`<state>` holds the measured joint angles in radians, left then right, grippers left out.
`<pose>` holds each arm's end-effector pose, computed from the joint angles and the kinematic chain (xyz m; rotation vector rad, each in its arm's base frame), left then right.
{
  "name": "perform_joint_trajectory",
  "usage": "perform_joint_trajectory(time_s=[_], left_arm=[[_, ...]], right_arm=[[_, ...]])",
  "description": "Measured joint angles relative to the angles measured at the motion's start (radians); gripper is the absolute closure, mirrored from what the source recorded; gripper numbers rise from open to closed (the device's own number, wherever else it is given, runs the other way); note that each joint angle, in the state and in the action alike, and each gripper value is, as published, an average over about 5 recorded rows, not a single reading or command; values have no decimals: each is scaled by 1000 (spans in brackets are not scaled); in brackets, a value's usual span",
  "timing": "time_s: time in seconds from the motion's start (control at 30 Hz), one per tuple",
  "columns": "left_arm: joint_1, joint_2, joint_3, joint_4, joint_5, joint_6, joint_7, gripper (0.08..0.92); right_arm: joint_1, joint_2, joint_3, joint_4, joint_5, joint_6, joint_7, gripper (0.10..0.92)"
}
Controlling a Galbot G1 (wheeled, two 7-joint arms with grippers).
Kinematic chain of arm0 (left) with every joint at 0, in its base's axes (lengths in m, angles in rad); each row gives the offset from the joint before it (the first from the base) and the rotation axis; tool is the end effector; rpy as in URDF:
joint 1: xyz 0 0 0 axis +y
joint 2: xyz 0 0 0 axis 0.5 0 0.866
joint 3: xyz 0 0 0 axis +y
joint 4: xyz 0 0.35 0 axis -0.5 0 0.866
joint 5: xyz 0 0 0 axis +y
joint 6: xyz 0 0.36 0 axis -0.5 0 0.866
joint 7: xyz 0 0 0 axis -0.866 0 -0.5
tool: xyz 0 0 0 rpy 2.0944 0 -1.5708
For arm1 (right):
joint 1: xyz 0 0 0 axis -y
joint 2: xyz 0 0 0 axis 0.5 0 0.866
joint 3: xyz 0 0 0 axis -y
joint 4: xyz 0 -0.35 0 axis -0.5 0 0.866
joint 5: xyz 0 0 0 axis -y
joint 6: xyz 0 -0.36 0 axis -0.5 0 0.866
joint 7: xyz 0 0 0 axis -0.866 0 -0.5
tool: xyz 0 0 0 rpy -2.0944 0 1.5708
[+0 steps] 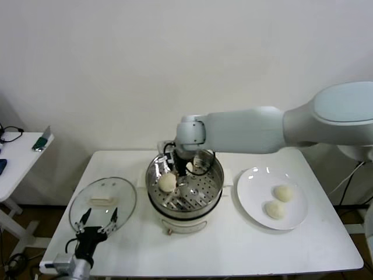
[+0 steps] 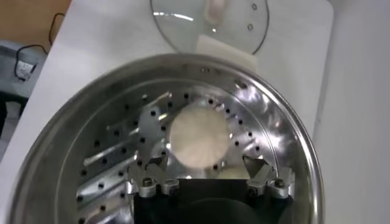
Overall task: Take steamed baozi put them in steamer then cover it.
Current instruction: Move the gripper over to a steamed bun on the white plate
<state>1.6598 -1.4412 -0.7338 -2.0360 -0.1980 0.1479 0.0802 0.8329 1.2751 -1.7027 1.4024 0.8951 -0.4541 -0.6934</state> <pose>0.1549 0.0909 -0.3268 0.0696 -2.8721 -0.0016 0.5178 0.1496 -0.0616 1.4380 -1.3866 1.4759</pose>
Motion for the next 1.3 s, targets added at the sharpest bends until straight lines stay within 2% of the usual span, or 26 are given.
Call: perform_joint_trajectory(time_s=[0.33, 0.67, 0.93, 1.3], left_arm=[[-6, 7, 4, 12, 1, -3, -7, 177], [5, -3, 9, 6, 11, -4, -7, 177], [9, -14, 5, 3, 16, -4, -8, 177], [11, -22, 0, 6, 19, -8, -9, 177]], right_arm=[[199, -333, -154, 153, -111, 99, -146, 203], [184, -613, -236, 185, -299, 149, -198, 203], [23, -705, -157, 148, -414, 153, -198, 203], [-218, -710, 15, 62, -511, 143, -166, 203]])
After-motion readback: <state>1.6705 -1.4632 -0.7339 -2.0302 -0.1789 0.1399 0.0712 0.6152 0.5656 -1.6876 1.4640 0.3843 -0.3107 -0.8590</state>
